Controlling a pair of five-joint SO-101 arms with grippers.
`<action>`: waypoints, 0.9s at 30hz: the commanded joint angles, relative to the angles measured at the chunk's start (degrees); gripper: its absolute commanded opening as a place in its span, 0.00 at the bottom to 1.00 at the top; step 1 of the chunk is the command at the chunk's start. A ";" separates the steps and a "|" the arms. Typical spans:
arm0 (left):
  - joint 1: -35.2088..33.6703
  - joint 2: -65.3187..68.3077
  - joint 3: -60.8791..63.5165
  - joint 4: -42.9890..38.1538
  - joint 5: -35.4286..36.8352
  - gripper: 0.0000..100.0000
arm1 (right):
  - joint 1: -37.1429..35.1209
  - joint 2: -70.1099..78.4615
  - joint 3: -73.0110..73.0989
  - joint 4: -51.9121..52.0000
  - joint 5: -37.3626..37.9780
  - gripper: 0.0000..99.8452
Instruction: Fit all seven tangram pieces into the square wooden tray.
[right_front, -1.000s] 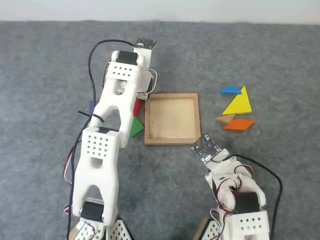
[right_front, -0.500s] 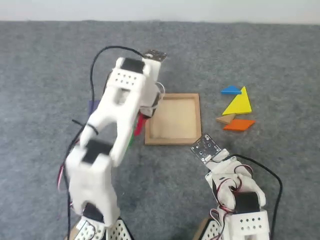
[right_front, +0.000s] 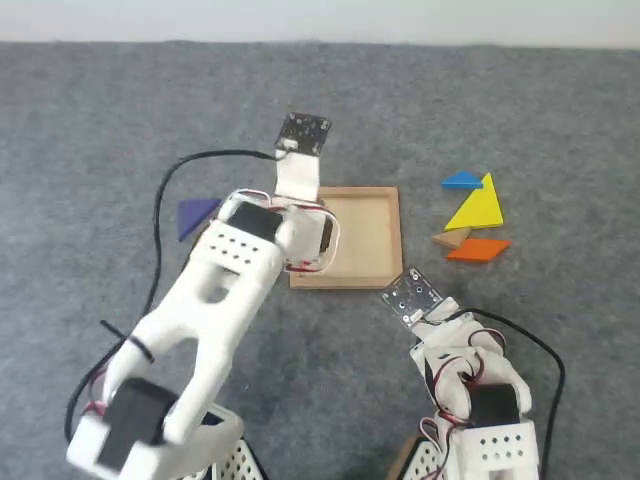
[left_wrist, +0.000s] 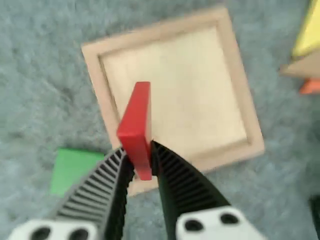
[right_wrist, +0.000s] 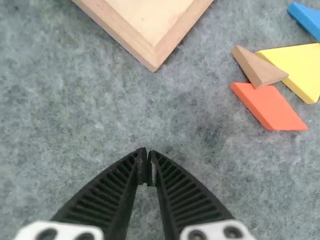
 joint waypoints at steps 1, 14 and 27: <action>-0.18 9.41 -5.58 -3.60 1.41 0.01 | -0.22 0.57 -0.44 -1.19 0.44 0.01; 1.32 24.18 -23.78 8.62 -3.25 0.01 | -0.31 0.57 -0.44 -1.10 0.44 0.01; 6.07 24.79 -23.78 6.51 -2.90 0.02 | -0.40 0.57 -0.44 -1.01 0.44 0.01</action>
